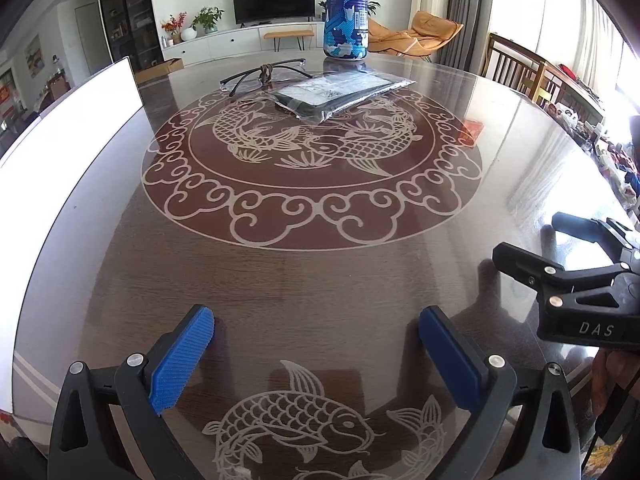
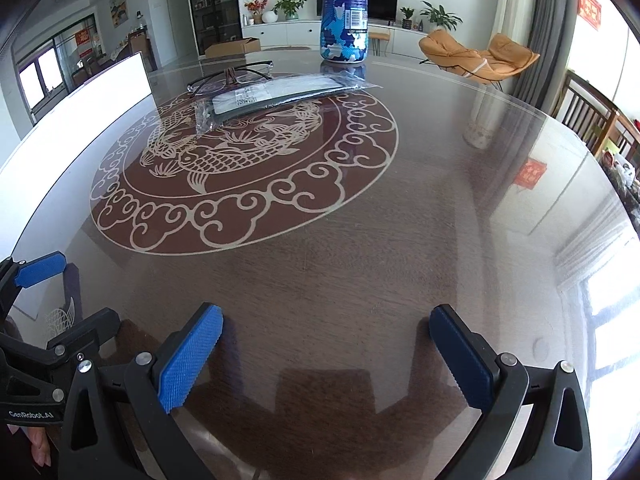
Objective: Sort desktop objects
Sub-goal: 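Move the right tool onto the bagged phone case and close on it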
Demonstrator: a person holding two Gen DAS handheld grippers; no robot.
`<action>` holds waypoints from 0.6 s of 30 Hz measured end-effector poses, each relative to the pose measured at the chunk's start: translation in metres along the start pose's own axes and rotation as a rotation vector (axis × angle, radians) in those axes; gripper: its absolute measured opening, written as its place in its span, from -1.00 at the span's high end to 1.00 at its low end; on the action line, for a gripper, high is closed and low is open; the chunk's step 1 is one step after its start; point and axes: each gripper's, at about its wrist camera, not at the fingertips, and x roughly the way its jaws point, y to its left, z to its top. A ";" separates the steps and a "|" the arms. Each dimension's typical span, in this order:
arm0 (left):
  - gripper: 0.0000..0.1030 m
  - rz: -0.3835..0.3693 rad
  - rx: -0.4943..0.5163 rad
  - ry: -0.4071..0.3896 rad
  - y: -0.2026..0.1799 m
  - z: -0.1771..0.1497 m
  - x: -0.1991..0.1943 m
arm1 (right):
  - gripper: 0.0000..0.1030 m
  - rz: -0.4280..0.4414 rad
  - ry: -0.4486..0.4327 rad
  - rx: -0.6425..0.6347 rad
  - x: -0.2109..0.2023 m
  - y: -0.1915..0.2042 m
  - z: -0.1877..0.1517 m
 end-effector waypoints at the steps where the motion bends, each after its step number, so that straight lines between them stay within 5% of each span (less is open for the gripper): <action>1: -1.00 0.006 -0.007 0.001 0.002 0.000 0.000 | -1.00 0.004 0.000 -0.006 0.004 -0.002 0.006; 12: -1.00 0.172 -0.250 -0.003 0.066 -0.002 0.000 | -1.00 0.010 0.087 0.102 0.072 -0.008 0.111; 14: -1.00 0.177 -0.250 -0.006 0.066 -0.002 0.000 | -1.00 0.052 0.043 0.132 0.076 -0.002 0.138; 18: -1.00 0.176 -0.253 -0.008 0.067 -0.003 0.001 | -1.00 -0.010 -0.006 0.061 0.094 0.033 0.195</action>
